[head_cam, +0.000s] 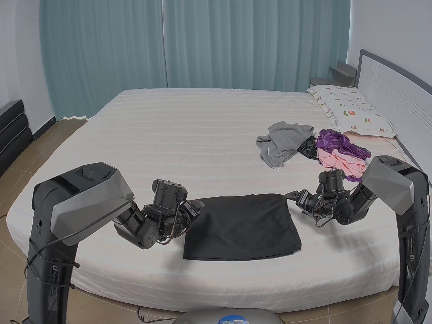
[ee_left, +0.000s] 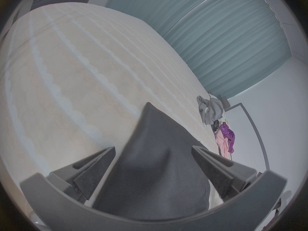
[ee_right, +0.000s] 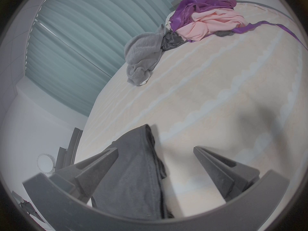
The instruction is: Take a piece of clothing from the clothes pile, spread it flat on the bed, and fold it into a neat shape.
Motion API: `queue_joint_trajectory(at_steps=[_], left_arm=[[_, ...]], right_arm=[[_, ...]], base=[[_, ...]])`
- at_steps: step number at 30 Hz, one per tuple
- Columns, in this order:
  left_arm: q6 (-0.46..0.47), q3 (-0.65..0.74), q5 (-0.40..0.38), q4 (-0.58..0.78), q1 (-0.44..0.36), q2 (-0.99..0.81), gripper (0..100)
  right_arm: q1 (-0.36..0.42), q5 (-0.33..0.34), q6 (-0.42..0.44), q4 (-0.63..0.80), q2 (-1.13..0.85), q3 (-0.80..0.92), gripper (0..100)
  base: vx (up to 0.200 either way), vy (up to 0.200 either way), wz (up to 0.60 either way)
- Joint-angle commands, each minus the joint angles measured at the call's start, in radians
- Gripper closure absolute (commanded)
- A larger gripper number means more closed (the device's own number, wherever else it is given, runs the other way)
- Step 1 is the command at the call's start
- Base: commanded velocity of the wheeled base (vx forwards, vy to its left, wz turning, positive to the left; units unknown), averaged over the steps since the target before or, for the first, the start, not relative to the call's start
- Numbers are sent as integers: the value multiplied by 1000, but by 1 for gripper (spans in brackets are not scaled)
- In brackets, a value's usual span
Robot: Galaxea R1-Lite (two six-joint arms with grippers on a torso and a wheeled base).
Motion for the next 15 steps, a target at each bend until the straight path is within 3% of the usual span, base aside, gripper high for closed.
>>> queue_joint_trajectory(at_steps=[1,8,15], left_arm=[[3,-3,3,1,3,-5,0],[15,0,40,3,20,-12,0],[89,-3,80,-2,40,0,0]], right_arm=[[1,0,0,-1,2,0,0],[2,0,-2,1,5,0,0],[1,-1,-2,2,7,0,0]], base=[[0,0,0],[0,0,0],[0,0,0]])
